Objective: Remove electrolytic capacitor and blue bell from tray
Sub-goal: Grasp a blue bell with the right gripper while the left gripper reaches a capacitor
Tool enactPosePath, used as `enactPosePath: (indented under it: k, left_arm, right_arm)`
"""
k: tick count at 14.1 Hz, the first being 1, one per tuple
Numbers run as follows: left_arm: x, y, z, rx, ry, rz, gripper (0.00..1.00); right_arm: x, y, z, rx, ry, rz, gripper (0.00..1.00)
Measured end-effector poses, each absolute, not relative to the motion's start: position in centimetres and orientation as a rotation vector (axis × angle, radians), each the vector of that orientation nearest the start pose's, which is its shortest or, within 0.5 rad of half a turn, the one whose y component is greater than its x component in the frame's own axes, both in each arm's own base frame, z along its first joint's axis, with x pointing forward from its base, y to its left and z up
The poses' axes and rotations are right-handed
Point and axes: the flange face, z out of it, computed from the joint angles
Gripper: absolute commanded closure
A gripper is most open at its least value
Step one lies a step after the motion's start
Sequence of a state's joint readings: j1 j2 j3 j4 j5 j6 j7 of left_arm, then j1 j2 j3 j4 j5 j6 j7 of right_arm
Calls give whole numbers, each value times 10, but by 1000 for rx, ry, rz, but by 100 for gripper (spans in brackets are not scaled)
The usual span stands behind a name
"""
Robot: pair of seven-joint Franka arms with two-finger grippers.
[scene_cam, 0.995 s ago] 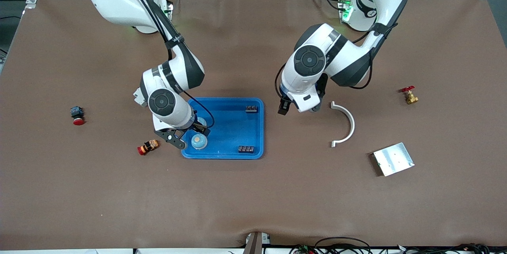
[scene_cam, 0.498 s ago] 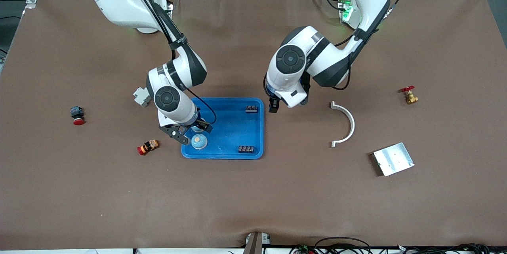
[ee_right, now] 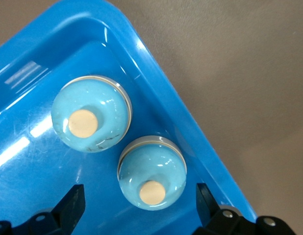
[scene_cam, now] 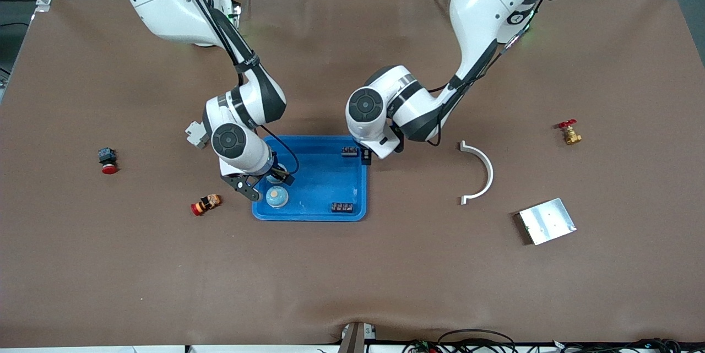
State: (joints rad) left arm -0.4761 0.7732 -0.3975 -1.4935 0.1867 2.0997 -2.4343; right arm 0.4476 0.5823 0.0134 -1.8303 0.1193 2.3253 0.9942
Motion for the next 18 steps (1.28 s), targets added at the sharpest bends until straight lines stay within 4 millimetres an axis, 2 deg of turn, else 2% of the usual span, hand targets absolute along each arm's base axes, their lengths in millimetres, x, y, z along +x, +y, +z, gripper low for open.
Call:
enactPosePath:
  k: [6, 8, 11, 12, 14, 16, 18]
  left_arm:
    - [499, -515, 230, -2200, -2175, 144, 0]
    - [503, -521, 222, -2194, -2199, 132, 0]
    - [499, -531, 197, -2205, -2208, 73, 0]
    - [494, -536, 186, -2212, -2206, 59, 0]
    - [493, -541, 181, -2224, -2216, 59, 0]
    - [493, -541, 181, -2226, -2220, 59, 0]
    - [494, -541, 181, -2228, -2222, 59, 0]
  right_arm:
    - [570, 286, 200, -2976, 960, 209, 0]
    - [569, 286, 195, -2980, 961, 218, 0]
    - [567, 287, 186, -2983, 960, 224, 0]
    - [568, 287, 186, -2982, 960, 221, 13]
    - [569, 288, 188, -2980, 958, 217, 35]
    - [570, 288, 189, -2978, 958, 214, 43]
    - [572, 290, 192, -2974, 954, 206, 60]
